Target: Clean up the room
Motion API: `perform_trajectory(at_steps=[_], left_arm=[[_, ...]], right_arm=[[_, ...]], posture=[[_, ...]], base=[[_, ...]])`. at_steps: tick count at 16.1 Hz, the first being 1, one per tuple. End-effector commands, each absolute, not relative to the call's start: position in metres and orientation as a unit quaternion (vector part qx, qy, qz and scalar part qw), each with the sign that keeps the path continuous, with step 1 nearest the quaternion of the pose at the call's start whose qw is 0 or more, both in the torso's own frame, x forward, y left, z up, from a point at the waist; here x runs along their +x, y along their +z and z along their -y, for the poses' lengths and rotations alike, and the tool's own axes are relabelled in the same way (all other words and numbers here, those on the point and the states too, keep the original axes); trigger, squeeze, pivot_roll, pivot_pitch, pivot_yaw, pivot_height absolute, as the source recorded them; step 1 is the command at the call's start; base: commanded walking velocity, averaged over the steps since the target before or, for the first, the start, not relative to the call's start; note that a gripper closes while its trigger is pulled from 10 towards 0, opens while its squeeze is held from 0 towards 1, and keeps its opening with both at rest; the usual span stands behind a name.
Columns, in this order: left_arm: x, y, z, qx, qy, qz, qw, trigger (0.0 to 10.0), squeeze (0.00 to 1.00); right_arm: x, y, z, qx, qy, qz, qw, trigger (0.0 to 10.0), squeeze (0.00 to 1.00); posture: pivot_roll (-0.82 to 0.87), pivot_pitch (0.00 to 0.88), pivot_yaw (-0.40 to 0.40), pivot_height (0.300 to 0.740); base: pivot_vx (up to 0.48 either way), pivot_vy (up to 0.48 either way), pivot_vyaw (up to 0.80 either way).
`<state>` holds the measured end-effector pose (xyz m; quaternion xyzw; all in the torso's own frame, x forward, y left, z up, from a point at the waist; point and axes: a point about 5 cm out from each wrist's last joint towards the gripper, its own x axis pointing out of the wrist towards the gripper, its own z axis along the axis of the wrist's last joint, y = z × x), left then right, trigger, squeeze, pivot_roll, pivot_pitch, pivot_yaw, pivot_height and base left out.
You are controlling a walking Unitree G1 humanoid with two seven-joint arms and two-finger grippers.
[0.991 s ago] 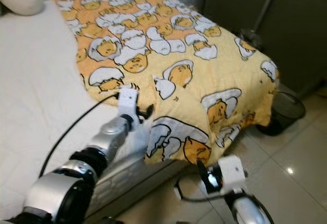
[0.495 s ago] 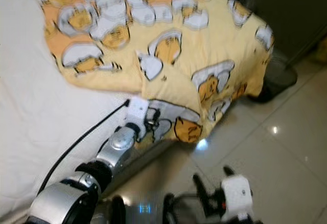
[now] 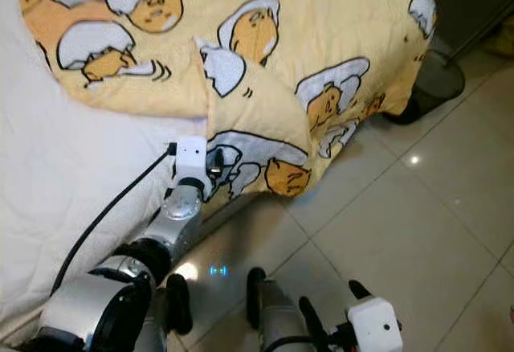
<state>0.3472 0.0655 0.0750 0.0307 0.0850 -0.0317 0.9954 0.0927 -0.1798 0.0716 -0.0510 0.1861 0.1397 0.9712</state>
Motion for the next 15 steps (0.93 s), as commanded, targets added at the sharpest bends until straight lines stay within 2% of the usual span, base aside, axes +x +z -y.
perform_trajectory(at_steps=[1, 2, 4, 5, 12, 15], left_arm=[[0.335, 0.056, -0.055, 0.029, -0.056, -0.135, 0.989, 10.0, 0.0], [0.324, 0.041, -0.044, 0.007, -0.095, -0.199, 0.975, 10.0, 0.0], [0.324, 0.04, -0.044, 0.021, -0.095, -0.201, 0.975, 10.0, 0.0], [0.327, 0.043, -0.047, 0.02, -0.089, -0.198, 0.976, 0.0, 0.0], [0.337, 0.054, -0.047, 0.034, -0.104, -0.184, 0.977, 0.0, 0.0], [0.334, 0.047, -0.055, 0.051, -0.095, -0.191, 0.976, 0.0, 0.0]], right_arm=[[0.085, 0.07, 0.181, -0.053, 0.138, -0.208, 0.967, 10.0, 0.0], [0.085, 0.069, 0.179, -0.052, 0.138, -0.211, 0.966, 10.0, 0.0], [0.085, 0.07, 0.179, -0.051, 0.138, -0.212, 0.966, 10.0, 0.0], [0.087, 0.069, 0.178, -0.051, 0.137, -0.211, 0.966, 10.0, 0.0], [0.101, 0.07, 0.173, -0.049, 0.142, -0.2, 0.968, 10.0, 0.0], [0.103, 0.07, 0.176, -0.048, 0.14, -0.201, 0.968, 10.0, 0.0]], posture=[[-0.36, 0.397, -0.089, 0.74], [-0.36, 0.401, -0.087, 0.74], [-0.36, 0.401, -0.085, 0.74], [-0.36, 0.403, -0.083, 0.74], [-0.35, 0.393, -0.077, 0.74], [-0.35, 0.396, -0.076, 0.74]], base=[[0.0, 0.0, 0.0], [0.0, 0.0, 0.0], [0.0, 0.0, 0.0], [0.0, 0.0, 0.0], [0.0, 0.0, 0.0], [0.0, 0.0, 0.0]])
